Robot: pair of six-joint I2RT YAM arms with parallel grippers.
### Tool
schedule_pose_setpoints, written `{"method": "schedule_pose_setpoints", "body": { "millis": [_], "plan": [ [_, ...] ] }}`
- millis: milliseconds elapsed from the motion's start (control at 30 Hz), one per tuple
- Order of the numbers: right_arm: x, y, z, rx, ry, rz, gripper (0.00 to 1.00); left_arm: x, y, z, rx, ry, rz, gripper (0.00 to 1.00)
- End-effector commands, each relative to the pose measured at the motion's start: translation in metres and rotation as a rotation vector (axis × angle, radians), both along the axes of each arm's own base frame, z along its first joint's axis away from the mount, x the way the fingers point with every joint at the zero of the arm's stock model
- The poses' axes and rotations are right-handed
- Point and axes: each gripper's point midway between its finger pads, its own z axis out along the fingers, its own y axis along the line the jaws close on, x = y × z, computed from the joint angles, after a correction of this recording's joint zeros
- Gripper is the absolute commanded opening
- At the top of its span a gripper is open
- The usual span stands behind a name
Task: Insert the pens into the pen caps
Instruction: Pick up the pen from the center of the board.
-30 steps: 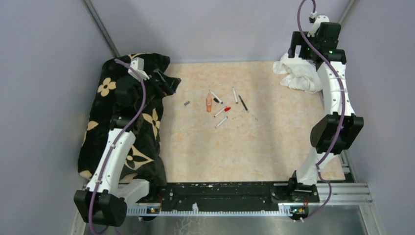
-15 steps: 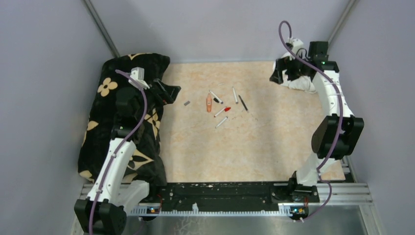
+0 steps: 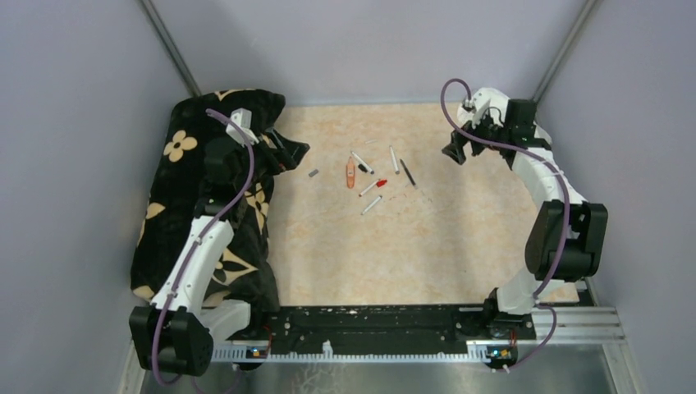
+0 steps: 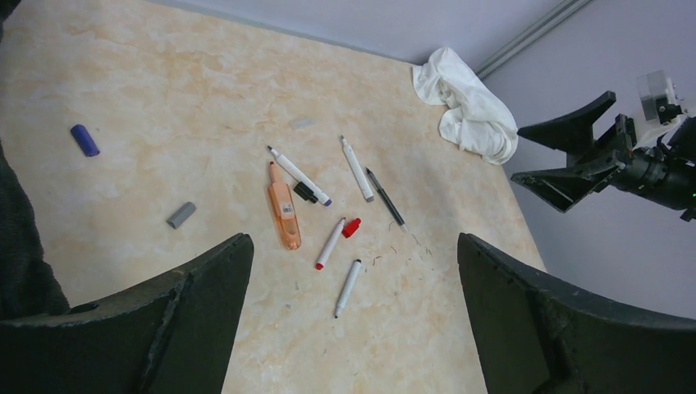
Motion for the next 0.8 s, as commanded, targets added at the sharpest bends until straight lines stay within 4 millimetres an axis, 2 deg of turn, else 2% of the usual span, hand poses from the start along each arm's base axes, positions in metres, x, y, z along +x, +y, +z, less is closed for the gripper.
{"method": "schedule_pose_setpoints", "body": {
  "millis": [0, 67, 100, 167, 267, 333, 433, 533, 633, 767],
  "plan": [
    [0.045, 0.016, 0.049, -0.006, -0.352, 0.156, 0.99, -0.007, 0.001, 0.016, -0.030, -0.041, 0.004, 0.99],
    [0.053, 0.023, 0.049, 0.039, -0.395, 0.208, 0.99, -0.010, 0.006, 0.013, -0.023, -0.044, 0.029, 0.99],
    [0.055, 0.031, 0.038, 0.084, -0.370, 0.272, 0.99, -0.012, 0.008, 0.011, -0.015, -0.042, 0.040, 0.99],
    [0.067, 0.032, 0.033, 0.097, -0.370, 0.280, 0.99, -0.014, 0.014, 0.012, 0.014, -0.044, 0.064, 0.99],
    [0.096, 0.011, 0.041, 0.072, -0.508, 0.144, 0.99, -0.018, 0.022, 0.008, 0.055, -0.018, 0.096, 0.99],
    [0.110, -0.008, 0.060, 0.109, -0.618, 0.066, 0.99, -0.022, 0.025, 0.009, 0.063, -0.016, 0.112, 0.99],
    [0.124, -0.030, 0.055, 0.246, -0.549, 0.015, 0.99, -0.027, 0.030, 0.007, 0.058, -0.014, 0.140, 0.99],
    [0.122, -0.035, 0.043, 0.384, -0.450, 0.041, 0.99, -0.028, 0.034, 0.008, 0.055, -0.020, 0.164, 0.99],
    [0.115, -0.031, 0.027, 0.390, -0.424, 0.071, 0.99, -0.026, 0.036, 0.009, 0.065, -0.022, 0.174, 0.99],
    [0.117, -0.032, 0.002, 0.385, -0.390, 0.079, 0.99, -0.019, 0.035, 0.008, 0.086, -0.011, 0.169, 0.99]
  ]
}}
